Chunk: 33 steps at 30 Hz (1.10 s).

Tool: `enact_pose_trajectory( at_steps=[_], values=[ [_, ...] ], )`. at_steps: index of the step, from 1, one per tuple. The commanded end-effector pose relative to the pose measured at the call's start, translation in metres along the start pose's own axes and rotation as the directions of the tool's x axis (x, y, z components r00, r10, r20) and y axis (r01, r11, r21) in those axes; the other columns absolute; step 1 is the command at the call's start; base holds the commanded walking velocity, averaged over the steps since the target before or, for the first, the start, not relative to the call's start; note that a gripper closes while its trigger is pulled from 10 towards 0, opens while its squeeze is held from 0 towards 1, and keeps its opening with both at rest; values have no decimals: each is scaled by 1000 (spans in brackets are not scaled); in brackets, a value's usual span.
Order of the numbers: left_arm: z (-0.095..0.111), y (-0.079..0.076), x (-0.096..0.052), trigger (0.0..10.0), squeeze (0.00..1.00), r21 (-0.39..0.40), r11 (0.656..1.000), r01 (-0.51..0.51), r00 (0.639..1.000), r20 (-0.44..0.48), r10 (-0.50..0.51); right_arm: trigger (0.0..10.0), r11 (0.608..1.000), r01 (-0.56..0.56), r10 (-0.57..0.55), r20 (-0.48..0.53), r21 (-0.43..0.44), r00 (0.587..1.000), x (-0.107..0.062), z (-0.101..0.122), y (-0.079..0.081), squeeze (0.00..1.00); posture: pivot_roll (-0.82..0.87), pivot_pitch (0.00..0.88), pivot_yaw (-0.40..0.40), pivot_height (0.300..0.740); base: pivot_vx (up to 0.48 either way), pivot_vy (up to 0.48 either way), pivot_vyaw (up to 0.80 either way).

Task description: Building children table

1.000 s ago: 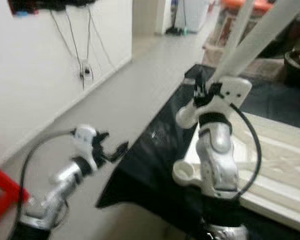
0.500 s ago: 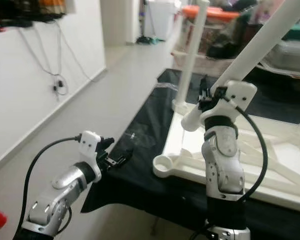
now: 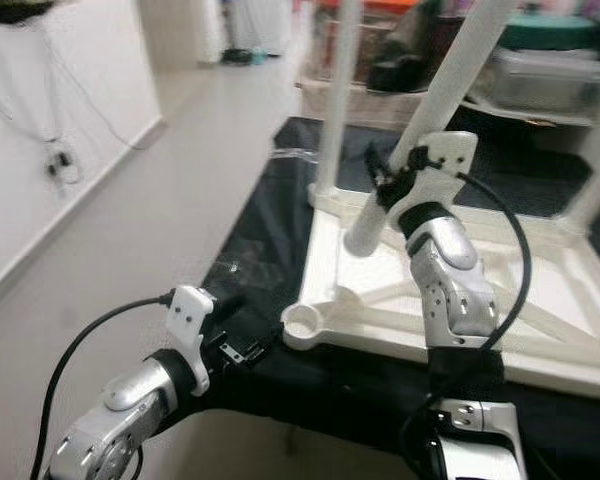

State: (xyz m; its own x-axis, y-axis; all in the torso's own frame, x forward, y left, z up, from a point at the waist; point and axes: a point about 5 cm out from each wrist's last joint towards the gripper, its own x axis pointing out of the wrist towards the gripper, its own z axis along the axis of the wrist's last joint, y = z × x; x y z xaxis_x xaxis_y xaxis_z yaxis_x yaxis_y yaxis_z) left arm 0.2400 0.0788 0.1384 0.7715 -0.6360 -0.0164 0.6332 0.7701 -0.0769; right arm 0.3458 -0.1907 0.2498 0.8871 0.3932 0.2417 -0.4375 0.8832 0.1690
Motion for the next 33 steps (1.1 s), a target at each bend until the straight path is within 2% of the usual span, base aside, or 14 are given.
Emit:
enact_pose_trajectory(
  at_steps=[1, 3, 4, 6, 7, 9, 18, 21, 23, 25, 28, 33],
  values=[
    [1, -6, -3, 10000, 0, 13, 1000, 23, 1000, -14, -23, 10000, 992, -120, 120, 9, 49, 993, -2, 6, 3, 0, 95, 45, -101, 740, 0, 0, 0],
    [2, -9, -8, 10000, 0, 17, 999, 36, 999, -18, -35, 10000, 969, -231, 232, 7, 89, 973, -6, 7, 3, 0, 105, 65, -108, 740, 0, 0, 0],
    [2, -9, -8, 10000, 0, 17, 999, 36, 999, -18, -35, 10000, 969, -231, 232, 7, 89, 973, -6, 7, 3, 0, 105, 65, -108, 740, 0, 0, 0],
    [4, -12, -13, 10000, 0, 9, 999, 47, 999, -23, -47, 10000, 929, -342, 343, 14, 144, 939, -11, 9, 4, 0, 109, 81, -106, 740, 0, 0, 0],
    [4, -12, -13, 10000, 0, 9, 999, 47, 999, -23, -47, 10000, 929, -342, 343, 14, 144, 939, -11, 9, 4, 0, 109, 81, -106, 740, 0, 0, 0],
    [5, -16, -22, 10000, 0, -2, 998, 56, 998, -38, -56, 10000, 846, -483, 494, 10, 224, 869, -19, 2, 4, 0, 118, 105, -106, 740, 0, 0, 0],
    [5, -16, -22, 10000, 0, -2, 998, 56, 998, -38, -56, 10000, 846, -483, 494, 10, 224, 869, -19, 2, 4, 0, 118, 105, -106, 740, 0, 0, 0],
    [7, -20, -39, 10000, 0, -19, 998, 64, 996, -66, -65, 10000, 809, -553, 574, -62, 199, 817, -23, -22, 6, 0, 151, 163, -89, 740, 0, 0, 0],
    [7, -20, -39, 10000, 0, -19, 998, 64, 996, -66, -65, 10000, 809, -553, 574, -62, 199, 817, -23, -22, 6, 0, 151, 163, -89, 740, 0, 0, 0],
    [9, -23, -48, 10000, 0, -20, 997, 68, 994, -88, -70, 10000, 788, -588, 609, -90, 179, 788, -22, -27, 5, 0, 156, 179, -83, 740, 0, 0, 0],
    [11, -24, -53, 10000, 0, -18, 998, 68, 993, -100, -70, 10000, 768, -614, 635, -101, 181, 766, -22, -27, 3, 0, 157, 188, -82, 740, 0, 0, 0],
    [12, -26, -57, 10000, 0, -21, 997, 71, 991, -116, -73, 10000, 771, -614, 632, -93, 171, 769, -20, -28, -1, 0, 160, 195, -79, 740, 0, 0, 0]
  ],
)
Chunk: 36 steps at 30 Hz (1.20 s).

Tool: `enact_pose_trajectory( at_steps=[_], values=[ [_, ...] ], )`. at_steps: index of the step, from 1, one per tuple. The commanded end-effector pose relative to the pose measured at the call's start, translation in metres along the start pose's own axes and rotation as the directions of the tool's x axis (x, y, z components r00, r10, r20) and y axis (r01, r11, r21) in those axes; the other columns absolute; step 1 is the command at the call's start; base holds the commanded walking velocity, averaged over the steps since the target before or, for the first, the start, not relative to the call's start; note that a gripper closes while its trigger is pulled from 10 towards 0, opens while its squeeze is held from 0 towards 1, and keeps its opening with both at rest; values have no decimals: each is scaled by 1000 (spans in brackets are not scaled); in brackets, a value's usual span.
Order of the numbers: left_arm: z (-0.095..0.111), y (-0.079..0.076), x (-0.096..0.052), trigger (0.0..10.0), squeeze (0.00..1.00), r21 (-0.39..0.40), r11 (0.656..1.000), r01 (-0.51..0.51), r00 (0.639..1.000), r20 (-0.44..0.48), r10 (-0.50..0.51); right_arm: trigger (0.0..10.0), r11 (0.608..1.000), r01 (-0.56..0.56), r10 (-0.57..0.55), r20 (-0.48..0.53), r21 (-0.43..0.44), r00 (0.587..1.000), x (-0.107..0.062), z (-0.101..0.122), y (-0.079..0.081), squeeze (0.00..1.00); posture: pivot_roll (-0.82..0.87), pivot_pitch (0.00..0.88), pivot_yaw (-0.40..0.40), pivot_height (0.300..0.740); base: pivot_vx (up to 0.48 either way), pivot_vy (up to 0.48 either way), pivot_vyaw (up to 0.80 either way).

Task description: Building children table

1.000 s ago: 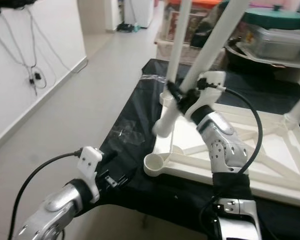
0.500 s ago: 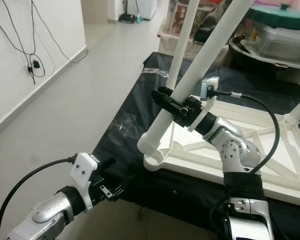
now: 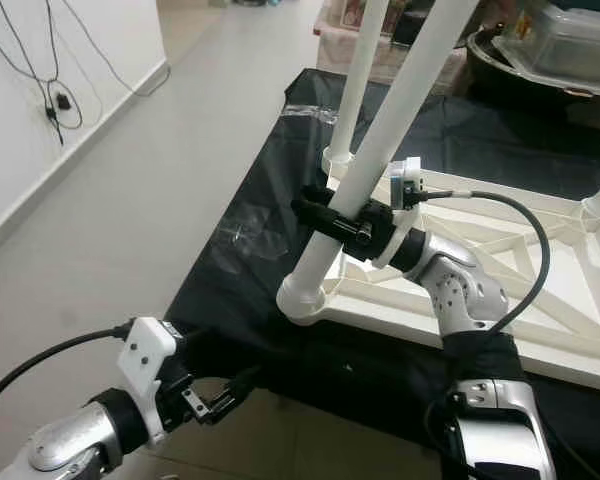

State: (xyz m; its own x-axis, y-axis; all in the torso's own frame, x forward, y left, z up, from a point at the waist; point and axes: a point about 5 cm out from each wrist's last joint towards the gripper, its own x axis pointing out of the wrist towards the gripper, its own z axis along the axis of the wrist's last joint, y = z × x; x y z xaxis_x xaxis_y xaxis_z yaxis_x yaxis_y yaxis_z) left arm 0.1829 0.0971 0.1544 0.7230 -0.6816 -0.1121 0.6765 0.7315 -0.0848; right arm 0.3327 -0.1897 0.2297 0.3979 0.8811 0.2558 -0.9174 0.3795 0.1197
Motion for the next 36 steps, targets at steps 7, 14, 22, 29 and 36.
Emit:
enact_pose_trajectory(
  at_steps=[7, 14, 22, 29, 36],
  values=[
    [-1, -4, -5, 10000, 0, -21, 1000, 16, 999, -38, -16, 10000, 998, 50, -53, -90, -39, 994, -6, -16, -9, 0, 161, 203, -79, 740, 0, 0, 0],
    [0, -4, -7, 10000, 0, -23, 1000, 12, 999, -46, -13, 10000, 995, 31, -44, -142, -93, 989, -1, -21, -10, 0, 160, 206, -81, 740, 0, 0, 0],
    [1, -4, -4, 10000, 0, -24, 1000, 11, 999, -46, -12, 10000, 969, -107, 37, -298, -224, 954, 19, -29, 4, 0, 147, 198, -84, 740, 0, 0, 0],
    [1, -5, 1, 10000, 0, -26, 1000, 12, 999, -40, -13, 10000, 959, -147, 58, -342, -240, 938, 31, -40, 10, 0, 142, 191, -90, 740, 0, 0, 0],
    [2, -5, 3, 10000, 0, -27, 1000, 4, 1000, -31, -5, 10000, 974, -71, -1, -320, -216, 948, 36, -49, 7, 0, 138, 186, -102, 740, 0, 0, 0]
  ],
)
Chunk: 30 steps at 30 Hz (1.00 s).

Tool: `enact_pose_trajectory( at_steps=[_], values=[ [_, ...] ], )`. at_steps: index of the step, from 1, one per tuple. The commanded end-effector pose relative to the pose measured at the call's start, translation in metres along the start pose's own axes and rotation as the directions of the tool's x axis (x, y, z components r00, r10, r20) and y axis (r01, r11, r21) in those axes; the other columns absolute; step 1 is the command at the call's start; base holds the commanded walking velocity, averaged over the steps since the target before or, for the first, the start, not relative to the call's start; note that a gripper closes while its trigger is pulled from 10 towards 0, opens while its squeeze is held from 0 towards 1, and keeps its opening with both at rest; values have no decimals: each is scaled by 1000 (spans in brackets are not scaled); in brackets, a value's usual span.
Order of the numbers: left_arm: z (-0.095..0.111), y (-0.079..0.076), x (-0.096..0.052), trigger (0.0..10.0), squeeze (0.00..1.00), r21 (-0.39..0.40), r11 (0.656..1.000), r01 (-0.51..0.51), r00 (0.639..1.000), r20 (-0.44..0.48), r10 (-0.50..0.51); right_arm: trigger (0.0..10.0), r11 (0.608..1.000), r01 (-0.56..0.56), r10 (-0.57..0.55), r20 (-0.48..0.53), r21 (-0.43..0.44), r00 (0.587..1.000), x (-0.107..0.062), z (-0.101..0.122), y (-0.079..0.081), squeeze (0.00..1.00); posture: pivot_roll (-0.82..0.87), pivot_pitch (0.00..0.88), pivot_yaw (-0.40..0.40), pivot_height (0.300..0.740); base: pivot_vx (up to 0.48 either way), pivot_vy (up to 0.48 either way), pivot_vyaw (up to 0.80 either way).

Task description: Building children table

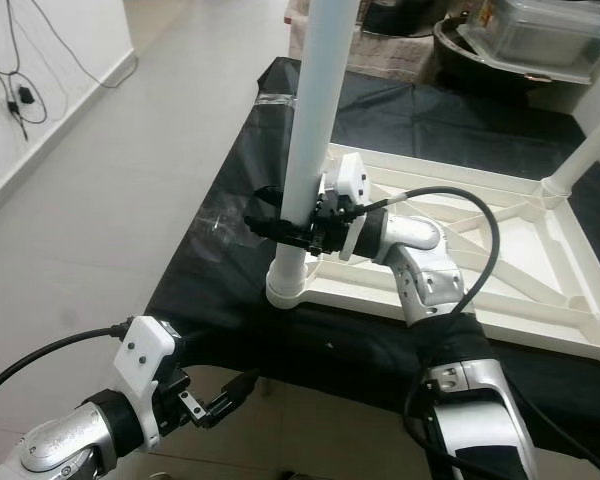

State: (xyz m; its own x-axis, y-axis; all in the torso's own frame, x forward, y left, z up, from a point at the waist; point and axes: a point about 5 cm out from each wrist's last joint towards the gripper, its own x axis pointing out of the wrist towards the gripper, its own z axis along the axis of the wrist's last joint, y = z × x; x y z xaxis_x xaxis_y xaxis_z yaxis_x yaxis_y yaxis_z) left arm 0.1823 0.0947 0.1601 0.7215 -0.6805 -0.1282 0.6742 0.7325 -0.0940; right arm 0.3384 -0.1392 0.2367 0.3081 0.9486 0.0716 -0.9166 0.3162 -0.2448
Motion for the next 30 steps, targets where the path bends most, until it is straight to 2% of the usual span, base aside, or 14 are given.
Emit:
enact_pose_trajectory(
  at_steps=[1, 8, 13, 14, 18, 20, 21, 22, 23, 25, 27, 28, 29, 30],
  values=[
    [-3, -2, 2, 10000, 0, -17, 1000, 4, 1000, -14, -4, 10000, 984, 94, -72, -145, 150, 987, -4, -44, 6, 0, 138, 186, -102, 740, 0, 0, 0],
    [-3, -3, 3, 10000, 0, -20, 1000, 4, 1000, -9, -4, 10000, 928, 317, -281, -190, 196, 941, -5, -55, -7, 0, 134, 191, -101, 740, 0, 0, 0],
    [-2, -3, 3, 10000, 0, -21, 1000, 4, 1000, -8, -5, 10000, 901, 395, -361, -194, 182, 912, -7, -56, -9, 0, 134, 195, -104, 740, 0, 0, 0],
    [-2, -2, 3, 10000, 0, -19, 1000, 4, 1000, -6, -4, 10000, 863, 469, -438, -185, 186, 880, -8, -54, -9, 0, 129, 196, -102, 740, 0, 0, 0],
    [-1, -2, 4, 10000, 0, -19, 1000, 3, 1000, -4, -3, 10000, 847, 494, -463, -183, 196, 867, -9, -54, -7, 0, 129, 197, -102, 740, 0, 0, 0],
    [-1, -1, 5, 10000, 0, -21, 1000, -3, 1000, -2, 3, 10000, 789, 585, -544, -229, 188, 807, -12, -57, -5, 0, 123, 195, -98, 740, 0, 0, 0],
    [-1, -1, 5, 10000, 0, -21, 1000, -3, 1000, -2, 3, 10000, 789, 585, -544, -229, 188, 807, -12, -57, -5, 0, 123, 195, -98, 740, 0, 0, 0],
    [-1, 0, 6, 10000, 0, -22, 1000, -5, 1000, 0, 5, 10000, 690, 704, -651, -282, 167, 705, -18, -61, -10, 0, 120, 193, -96, 740, 0, 0, 0],
    [-1, 0, 6, 10000, 0, -22, 1000, -5, 1000, 0, 5, 10000, 690, 704, -651, -282, 167, 705, -18, -61, -10, 0, 120, 193, -96, 740, 0, 0, 0],
    [0, 2, 9, 10000, 0, -17, 1000, -7, 1000, 7, 7, 10000, 294, 952, -880, -366, 81, 303, -39, -67, -15, 0, 114, 184, -94, 740, 0, 0, 0],
    [0, 2, 9, 10000, 0, -17, 1000, -7, 1000, 7, 7, 10000, 294, 952, -880, -366, 81, 303, -39, -67, -15, 0, 114, 184, -94, 740, 0, 0, 0],
    [1, 3, 10, 10000, 0, -15, 1000, -8, 1000, 10, 8, 10000, 159, 986, -910, -378, 52, 167, -45, -67, -14, 0, 114, 184, -94, 740, 0, 0, 0],
    [1, 5, 11, 10000, 0, -13, 1000, -9, 1000, 14, 10, 10000, 52, 997, -922, -381, 58, 70, -44, -66, -12, 0, 111, 177, -87, 740, 0, 0, 0],
    [2, 6, 13, 10000, 0, -9, 1000, -11, 1000, 19, 11, 10000, -23, 998, -926, -378, 66, 3, -40, -63, -11, 0, 111, 177, -87, 740, 0, 0, 0]
  ],
)
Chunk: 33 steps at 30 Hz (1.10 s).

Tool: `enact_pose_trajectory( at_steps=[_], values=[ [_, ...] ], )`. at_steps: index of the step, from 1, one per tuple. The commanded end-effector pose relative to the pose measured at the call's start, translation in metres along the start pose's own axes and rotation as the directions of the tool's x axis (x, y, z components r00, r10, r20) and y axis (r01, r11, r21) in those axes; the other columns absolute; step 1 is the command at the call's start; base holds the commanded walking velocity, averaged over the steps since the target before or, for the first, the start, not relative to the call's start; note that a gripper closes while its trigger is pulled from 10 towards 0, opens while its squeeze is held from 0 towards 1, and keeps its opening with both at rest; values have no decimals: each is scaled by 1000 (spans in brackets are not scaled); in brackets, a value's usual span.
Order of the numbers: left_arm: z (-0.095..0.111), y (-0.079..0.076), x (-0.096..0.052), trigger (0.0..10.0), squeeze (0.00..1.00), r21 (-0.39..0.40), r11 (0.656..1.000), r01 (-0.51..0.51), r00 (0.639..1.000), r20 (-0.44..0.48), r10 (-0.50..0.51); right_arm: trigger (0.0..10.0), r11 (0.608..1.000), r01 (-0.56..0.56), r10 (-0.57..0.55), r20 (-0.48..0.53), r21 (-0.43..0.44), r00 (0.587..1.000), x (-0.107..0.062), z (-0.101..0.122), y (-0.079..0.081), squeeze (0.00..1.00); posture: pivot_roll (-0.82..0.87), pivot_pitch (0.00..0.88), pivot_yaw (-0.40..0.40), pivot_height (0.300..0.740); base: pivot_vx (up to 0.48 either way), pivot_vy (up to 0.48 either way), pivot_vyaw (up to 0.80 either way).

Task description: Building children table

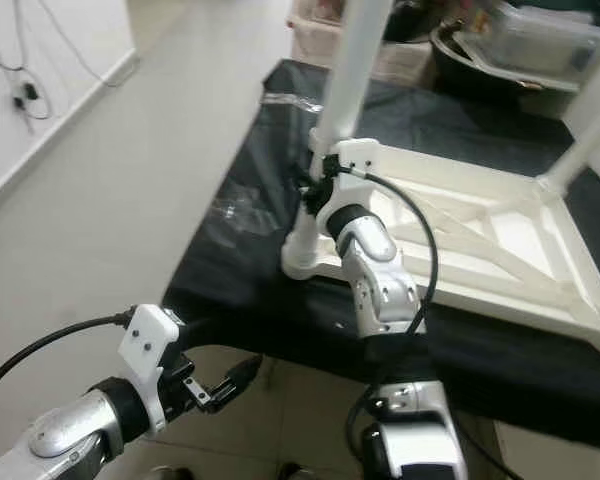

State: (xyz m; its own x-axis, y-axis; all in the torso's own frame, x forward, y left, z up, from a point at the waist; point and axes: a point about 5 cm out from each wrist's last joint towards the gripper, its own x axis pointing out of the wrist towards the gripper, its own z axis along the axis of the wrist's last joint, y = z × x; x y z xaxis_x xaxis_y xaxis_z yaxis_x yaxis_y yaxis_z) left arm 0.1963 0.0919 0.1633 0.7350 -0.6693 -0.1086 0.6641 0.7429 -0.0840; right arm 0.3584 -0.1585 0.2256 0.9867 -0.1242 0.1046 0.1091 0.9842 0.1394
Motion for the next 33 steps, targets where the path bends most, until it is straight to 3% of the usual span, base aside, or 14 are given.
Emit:
enact_pose_trajectory(
  at_steps=[1, 2, 4, 5, 6, 9, 11, 16, 24, 31, 32, 33],
  values=[
    [-2, 0, 2, 10000, 0, -14, 1000, 3, 1000, 3, -3, 10000, 951, 308, -305, -166, -8, 938, -7, -39, -24, 0, 112, 172, -88, 740, 0, 0, 0],
    [-2, 0, 2, 10000, 0, -14, 1000, 3, 1000, 3, -3, 10000, 951, 308, -305, -166, -8, 938, -7, -39, -24, 0, 112, 172, -88, 740, 0, 0, 0],
    [-1, 1, 5, 10000, 0, -12, 1000, 2, 1000, 9, -2, 10000, 870, 491, -487, -90, 37, 869, -9, -28, -11, 0, 114, 165, -89, 740, 0, 0, 0],
    [-1, 1, 5, 10000, 0, -11, 1000, 1, 1000, 9, -1, 10000, 850, 526, -523, -72, 39, 850, -9, -25, -5, 0, 120, 159, -92, 740, 0, 0, 0],
    [-1, 1, 5, 10000, 0, -11, 1000, 1, 1000, 9, -1, 10000, 850, 526, -523, -72, 39, 850, -9, -25, -5, 0, 120, 159, -92, 740, 0, 0, 0],
    [-1, 1, 6, 10000, 0, -7, 1000, -2, 1000, 13, 2, 10000, 770, 635, -630, -83, 61, 772, -8, -22, 15, 0, 127, 149, -95, 740, 0, 0, 0],
    [-1, 2, 7, 10000, 0, -5, 1000, -1, 1000, 15, 1, 10000, 738, 671, -663, -109, 70, 740, -6, -21, 23, 0, 130, 148, -96, 740, 0, 0, 0],
    [-2, 2, 6, 10000, 0, 2, 1000, 6, 1000, 15, -6, 10000, 712, 697, -689, -109, 85, 717, -2, -11, 39, 0, 133, 142, -100, 740, 0, 0, 0],
    [-4, 1, 9, 10000, 0, 9, 1000, 17, 1000, 20, -18, 10000, 680, 730, -721, -114, 73, 683, 1, -13, 31, 0, 121, 129, -99, 740, 0, 0, 0],
    [-4, 0, 10, 10000, 0, 14, 1000, 22, 1000, 22, -23, 10000, 692, 718, -710, -106, 75, 696, 2, -14, 33, 0, 124, 134, -95, 740, 0, 0, 0],
    [-4, 1, 10, 10000, 0, 15, 1000, 23, 1000, 22, -23, 10000, 694, 716, -708, -107, 75, 698, 2, -15, 34, 616, 124, 134, -94, 740, 0, 0, 0],
    [-4, 1, 10, 10000, 0, 15, 1000, 23, 1000, 21, -23, 10000, 703, 707, -698, -111, 80, 707, 2, -15, 35, 1000, 124, 134, -92, 740, 0, 0, 0]
  ],
)
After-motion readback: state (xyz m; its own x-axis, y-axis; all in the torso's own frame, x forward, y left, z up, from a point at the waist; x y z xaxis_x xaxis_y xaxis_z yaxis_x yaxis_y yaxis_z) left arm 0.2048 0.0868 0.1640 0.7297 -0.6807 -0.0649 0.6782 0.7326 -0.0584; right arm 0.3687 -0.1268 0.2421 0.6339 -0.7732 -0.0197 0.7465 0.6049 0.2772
